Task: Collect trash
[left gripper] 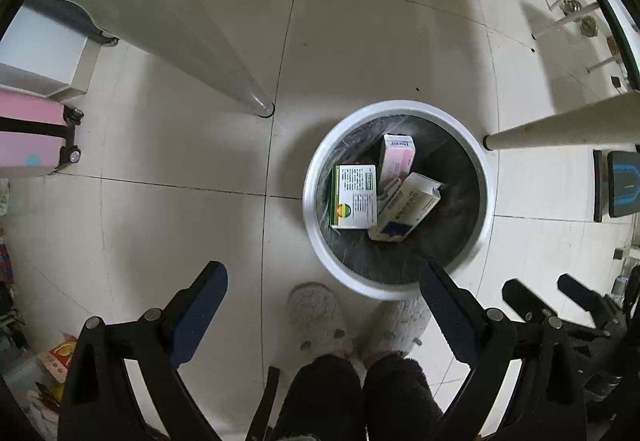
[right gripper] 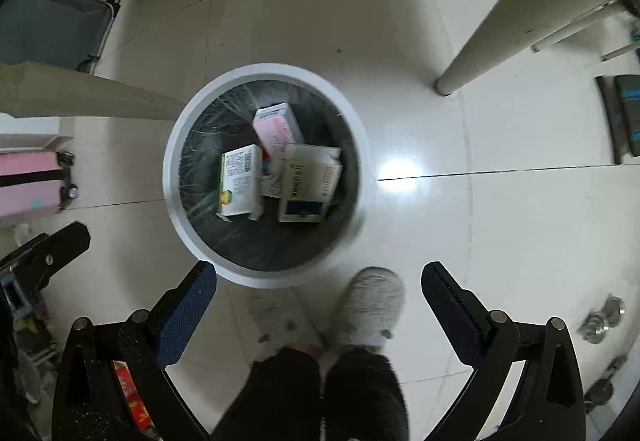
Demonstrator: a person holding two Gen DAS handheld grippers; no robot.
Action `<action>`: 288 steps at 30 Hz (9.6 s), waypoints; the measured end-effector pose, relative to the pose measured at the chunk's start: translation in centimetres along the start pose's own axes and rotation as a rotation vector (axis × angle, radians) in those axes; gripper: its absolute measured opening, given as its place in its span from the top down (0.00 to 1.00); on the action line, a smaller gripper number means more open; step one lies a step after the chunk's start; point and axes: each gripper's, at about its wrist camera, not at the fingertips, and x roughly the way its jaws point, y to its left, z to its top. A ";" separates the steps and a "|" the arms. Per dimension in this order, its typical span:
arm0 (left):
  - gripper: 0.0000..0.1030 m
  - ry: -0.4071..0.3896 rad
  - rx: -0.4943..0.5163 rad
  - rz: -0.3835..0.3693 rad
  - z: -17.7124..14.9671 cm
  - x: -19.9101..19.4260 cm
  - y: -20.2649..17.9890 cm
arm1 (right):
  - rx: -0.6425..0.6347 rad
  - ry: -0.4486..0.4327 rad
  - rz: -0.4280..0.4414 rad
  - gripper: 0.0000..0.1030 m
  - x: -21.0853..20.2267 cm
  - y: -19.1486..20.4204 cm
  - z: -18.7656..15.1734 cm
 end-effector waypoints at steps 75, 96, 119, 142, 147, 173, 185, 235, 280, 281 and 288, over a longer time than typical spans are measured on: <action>0.05 -0.348 -0.151 0.217 53.7 -39.1 -4.3 | 0.022 -0.133 0.003 0.12 -45.7 6.2 67.5; 0.63 -0.230 0.149 0.165 61.7 -34.0 -12.3 | 0.040 -0.138 -0.024 0.12 -45.9 2.4 72.7; 0.75 -0.281 0.097 0.165 60.4 -34.0 -11.1 | -0.013 -0.191 -0.066 0.16 -45.4 2.6 70.5; 0.78 -0.540 0.045 -0.033 31.7 -45.9 -5.4 | -0.077 -0.466 0.039 0.16 -55.7 5.4 40.3; 0.78 -0.563 0.094 -0.083 22.7 -47.4 -3.2 | -0.040 -0.500 0.009 0.17 -55.8 6.8 27.6; 0.77 0.007 0.078 -0.226 -0.1 -19.2 -3.5 | 0.085 -0.011 0.104 0.17 -25.1 0.3 -3.9; 0.72 0.162 0.074 -0.225 3.6 1.5 -4.6 | 0.096 0.049 0.101 0.17 -5.5 -2.5 -0.1; 0.10 -0.102 0.052 -0.102 -7.1 -30.8 -0.2 | -0.015 -0.109 0.072 0.00 -36.6 0.9 -9.6; 0.03 -0.299 0.129 -0.410 -12.5 -53.9 -0.1 | -0.137 -0.169 0.381 0.00 -63.1 3.5 -17.5; 0.03 -0.301 0.130 -0.411 -12.5 -54.1 -0.1 | -0.139 -0.169 0.382 0.00 -63.2 3.4 -17.5; 0.03 -0.312 0.144 -0.422 -12.9 -54.8 -0.6 | -0.150 -0.178 0.387 0.00 -64.2 3.3 -17.7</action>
